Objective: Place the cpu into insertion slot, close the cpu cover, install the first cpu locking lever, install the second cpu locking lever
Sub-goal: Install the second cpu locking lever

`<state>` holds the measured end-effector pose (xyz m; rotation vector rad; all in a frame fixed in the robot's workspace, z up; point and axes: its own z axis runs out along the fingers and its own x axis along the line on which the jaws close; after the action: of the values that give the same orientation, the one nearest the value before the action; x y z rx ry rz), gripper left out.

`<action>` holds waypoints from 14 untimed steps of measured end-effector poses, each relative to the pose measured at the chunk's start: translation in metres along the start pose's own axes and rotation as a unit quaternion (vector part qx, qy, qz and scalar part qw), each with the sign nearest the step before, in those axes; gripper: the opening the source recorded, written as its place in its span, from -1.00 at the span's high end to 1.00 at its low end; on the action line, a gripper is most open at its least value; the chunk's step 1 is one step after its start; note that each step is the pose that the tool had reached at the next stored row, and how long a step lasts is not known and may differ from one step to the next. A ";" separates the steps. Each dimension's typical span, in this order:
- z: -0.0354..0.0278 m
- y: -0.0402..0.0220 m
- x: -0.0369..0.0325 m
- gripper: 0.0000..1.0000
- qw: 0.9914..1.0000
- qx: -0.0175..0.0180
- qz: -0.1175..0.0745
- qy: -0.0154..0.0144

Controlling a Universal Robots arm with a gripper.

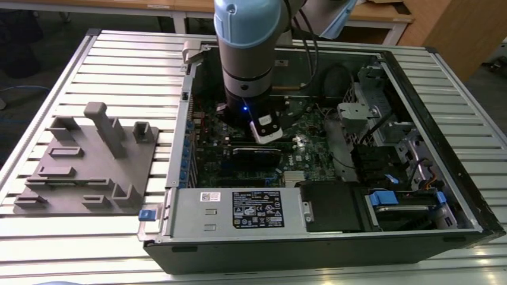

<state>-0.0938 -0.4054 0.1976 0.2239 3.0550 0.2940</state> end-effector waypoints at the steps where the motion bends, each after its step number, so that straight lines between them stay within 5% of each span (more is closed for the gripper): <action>1: 0.0002 -0.0001 0.0002 0.80 1.000 -0.001 0.000 0.000; 14: 0.0036 -0.0002 0.0032 0.80 1.000 -0.009 0.002 0.001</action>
<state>-0.0967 -0.4044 0.1939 0.2282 3.0529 0.3227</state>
